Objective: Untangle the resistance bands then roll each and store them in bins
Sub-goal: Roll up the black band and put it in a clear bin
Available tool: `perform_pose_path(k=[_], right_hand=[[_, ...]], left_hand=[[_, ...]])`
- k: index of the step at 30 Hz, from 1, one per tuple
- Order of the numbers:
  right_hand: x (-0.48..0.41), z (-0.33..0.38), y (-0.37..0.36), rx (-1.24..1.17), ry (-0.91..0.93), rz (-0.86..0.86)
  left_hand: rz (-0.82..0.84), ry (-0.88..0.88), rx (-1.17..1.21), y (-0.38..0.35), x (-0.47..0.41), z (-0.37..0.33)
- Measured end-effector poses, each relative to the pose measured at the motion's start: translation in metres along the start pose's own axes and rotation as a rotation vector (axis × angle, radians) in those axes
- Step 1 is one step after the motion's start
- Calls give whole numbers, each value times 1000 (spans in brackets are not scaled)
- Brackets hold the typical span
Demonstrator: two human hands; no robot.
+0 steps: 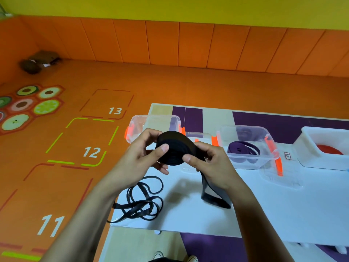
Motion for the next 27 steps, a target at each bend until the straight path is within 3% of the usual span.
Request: perform_pose_path(k=[9,11,15,17,21,27], right_hand=[[-4,-9,10,-105,2,-79],[-4,-10,8,-53,2,-68],[-6,-11,-1,107,-7,25],[-8,-11,-7,161,-25,73],[-8,-11,-16,137,-44,109],[-7,-21,-9,81,-68,35]], left_hand=[[-71,199,469,-34,0,23],[-65,253,365,-32,1,24],[16,197,-465,1,1,9],[65,90,-696,8,-1,-6],[232,36,-729,3,-5,-14],[198,59,-545,2,4,-1]])
Point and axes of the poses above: each hand's wrist, its own x-axis away from the middle knuckle, its own y-axis out of the back of the hand, z = x × y, the point moved 7 cm from there along -x, towards the middle knuckle, and after that the axes turned 5 degrees about -y, right-handed, at the moved point
